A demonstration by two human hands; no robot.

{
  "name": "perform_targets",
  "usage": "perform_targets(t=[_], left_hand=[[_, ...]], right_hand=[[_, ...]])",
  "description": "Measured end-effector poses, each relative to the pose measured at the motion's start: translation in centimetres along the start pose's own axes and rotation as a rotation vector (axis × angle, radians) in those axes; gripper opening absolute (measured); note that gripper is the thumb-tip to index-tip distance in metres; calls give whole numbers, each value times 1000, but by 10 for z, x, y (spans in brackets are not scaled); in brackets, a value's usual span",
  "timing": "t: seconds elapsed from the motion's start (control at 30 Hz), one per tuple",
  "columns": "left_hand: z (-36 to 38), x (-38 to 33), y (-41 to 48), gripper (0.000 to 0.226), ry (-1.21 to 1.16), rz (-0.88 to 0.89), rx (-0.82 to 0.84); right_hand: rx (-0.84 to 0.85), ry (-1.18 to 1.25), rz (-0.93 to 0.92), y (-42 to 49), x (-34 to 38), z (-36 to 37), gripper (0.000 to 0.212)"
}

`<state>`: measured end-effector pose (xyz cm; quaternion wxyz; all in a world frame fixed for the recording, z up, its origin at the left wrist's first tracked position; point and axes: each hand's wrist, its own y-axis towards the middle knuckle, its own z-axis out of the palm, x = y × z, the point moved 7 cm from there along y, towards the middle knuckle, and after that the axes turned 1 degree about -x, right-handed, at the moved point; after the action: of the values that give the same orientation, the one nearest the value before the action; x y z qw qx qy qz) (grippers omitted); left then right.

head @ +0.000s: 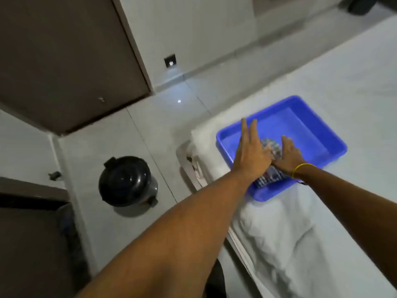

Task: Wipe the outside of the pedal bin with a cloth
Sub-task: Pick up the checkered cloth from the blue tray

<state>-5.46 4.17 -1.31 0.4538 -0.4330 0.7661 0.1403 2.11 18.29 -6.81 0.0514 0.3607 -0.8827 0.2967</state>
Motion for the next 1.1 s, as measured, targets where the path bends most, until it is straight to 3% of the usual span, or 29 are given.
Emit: perform_targets(t=[0.07,0.13,0.23,0.3,0.43,0.57,0.77,0.87,0.97,1.1], left_hand=[[49,30,21,99,221,-45,134],[81,66,37,98,452,-149,251],[92,73,51,69,595,-98,203],[97,71,56,59,516,-78,186],[80,61,53,51,343,-5,187],[22,47,46,67,217,248,179],[-109,59,34,70,242,366,128],[-161,87,24,53,339,385,143],[-189,133,20,46,439,417,185],[-207,216,34,30,556,373,171]], right_hand=[[-24,19,47,25,-33,30,131],[-22,39,108,40,-47,56,127],[-186,72,143,42,-39,54,107],[-250,162,192,42,-34,44,100],[-201,493,274,33,-34,44,73],[-205,971,285,31,-25,43,17],[-25,1180,-81,-9,87,40,10],[167,1281,-188,-30,155,70,8],[261,1391,-221,-35,204,114,30],[334,1541,-124,-18,236,185,41]])
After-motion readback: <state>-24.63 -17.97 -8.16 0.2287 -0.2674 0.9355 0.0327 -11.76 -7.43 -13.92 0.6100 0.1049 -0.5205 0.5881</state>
